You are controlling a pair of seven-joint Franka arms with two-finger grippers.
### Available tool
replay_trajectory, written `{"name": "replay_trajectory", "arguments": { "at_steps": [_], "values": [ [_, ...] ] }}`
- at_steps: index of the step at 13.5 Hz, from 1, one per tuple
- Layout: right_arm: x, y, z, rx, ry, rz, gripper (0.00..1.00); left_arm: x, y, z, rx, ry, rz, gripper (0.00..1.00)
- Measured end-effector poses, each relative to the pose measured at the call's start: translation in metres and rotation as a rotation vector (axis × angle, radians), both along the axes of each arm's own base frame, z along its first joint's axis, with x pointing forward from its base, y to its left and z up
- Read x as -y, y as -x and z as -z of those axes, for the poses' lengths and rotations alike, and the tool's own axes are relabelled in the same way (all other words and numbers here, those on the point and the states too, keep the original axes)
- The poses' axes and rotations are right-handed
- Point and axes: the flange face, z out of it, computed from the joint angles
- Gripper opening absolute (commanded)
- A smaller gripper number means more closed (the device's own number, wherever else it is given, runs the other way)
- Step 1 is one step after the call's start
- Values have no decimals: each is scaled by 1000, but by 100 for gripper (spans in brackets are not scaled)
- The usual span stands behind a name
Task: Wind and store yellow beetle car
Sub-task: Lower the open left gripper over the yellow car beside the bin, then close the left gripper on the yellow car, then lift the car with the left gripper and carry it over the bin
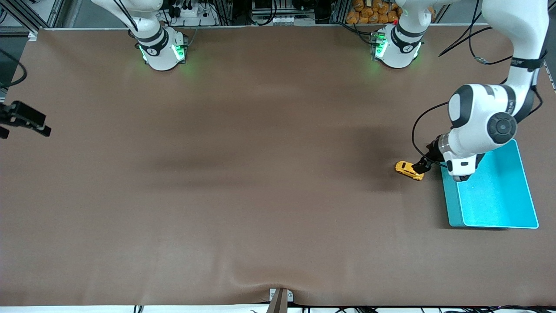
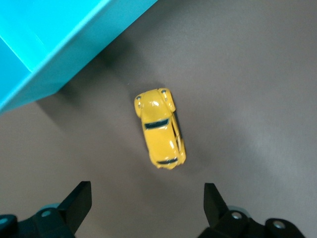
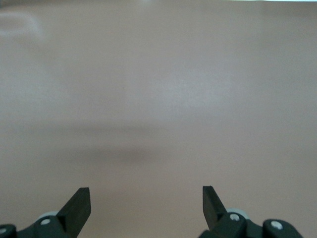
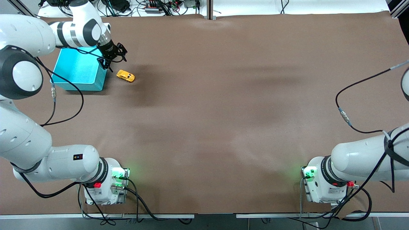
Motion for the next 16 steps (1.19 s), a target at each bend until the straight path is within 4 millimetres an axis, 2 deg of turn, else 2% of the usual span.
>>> {"name": "replay_trajectory", "arguments": {
  "at_steps": [3,6,12,13,14,15,16],
  "values": [
    [-10,36,2,-16,12,2,100,1,6,30,24,-1,-92,100],
    [-17,59,9,5,23,-1,100,0,7,55,12,2,-123,100],
    [-10,63,18,4,23,14,100,-5,10,85,2,4,-131,100],
    [-9,63,18,4,23,15,100,-6,10,89,6,1,-129,53],
    [-9,63,18,4,23,15,100,-7,10,92,7,1,-130,13],
    [-9,63,18,4,23,15,100,-8,10,94,6,-1,-129,0],
    [-10,64,18,2,19,14,100,-9,10,96,7,-5,-123,0]
  ]
}}
